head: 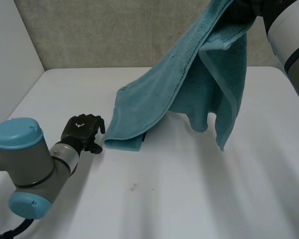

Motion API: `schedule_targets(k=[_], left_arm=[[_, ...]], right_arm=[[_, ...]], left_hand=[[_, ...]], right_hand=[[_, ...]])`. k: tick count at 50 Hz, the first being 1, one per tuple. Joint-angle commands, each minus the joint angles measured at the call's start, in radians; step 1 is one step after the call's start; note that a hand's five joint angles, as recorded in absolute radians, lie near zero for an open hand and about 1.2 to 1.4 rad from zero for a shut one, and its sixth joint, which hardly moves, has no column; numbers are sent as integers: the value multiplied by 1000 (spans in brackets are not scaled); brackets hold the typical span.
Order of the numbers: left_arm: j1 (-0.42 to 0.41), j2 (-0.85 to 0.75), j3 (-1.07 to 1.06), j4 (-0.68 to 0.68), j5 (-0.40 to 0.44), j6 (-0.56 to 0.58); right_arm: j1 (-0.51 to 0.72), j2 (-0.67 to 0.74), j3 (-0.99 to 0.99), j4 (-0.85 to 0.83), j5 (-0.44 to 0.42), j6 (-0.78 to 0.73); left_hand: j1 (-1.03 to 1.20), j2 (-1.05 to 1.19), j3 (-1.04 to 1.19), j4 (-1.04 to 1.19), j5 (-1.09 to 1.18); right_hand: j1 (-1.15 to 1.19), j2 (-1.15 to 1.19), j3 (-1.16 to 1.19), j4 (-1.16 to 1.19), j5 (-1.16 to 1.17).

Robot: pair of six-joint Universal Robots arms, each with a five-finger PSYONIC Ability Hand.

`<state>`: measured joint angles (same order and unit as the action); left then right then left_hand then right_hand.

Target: Fold the laundry

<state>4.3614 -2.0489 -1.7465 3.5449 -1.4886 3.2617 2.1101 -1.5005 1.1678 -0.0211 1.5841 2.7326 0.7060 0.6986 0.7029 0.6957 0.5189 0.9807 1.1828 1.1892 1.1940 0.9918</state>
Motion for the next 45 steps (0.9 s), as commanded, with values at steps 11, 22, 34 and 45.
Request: schedule_targets(k=[11,22,34,45], left_arm=[[-83,-27,22,-6,-1,-89],[-98,-99,87,31,1,-83],[-105,-220,220,32,-21,-77],[-114,-269,298,34,-81,-76]], right_arm=[[-2,-47,1,7,-1,35],[-4,-50,15,7,-4,36],[-13,-56,27,7,-3,36],[-18,-86,30,7,-3,36]], left_hand=[[-196,-188,-193,-186,-183],[-205,-197,-202,-195,-192],[-190,-183,-187,-180,-178],[690,697,693,700,702]], right_hand=[[416,213,207,202,230],[416,213,207,202,230],[416,213,207,202,230],[416,213,207,202,230]])
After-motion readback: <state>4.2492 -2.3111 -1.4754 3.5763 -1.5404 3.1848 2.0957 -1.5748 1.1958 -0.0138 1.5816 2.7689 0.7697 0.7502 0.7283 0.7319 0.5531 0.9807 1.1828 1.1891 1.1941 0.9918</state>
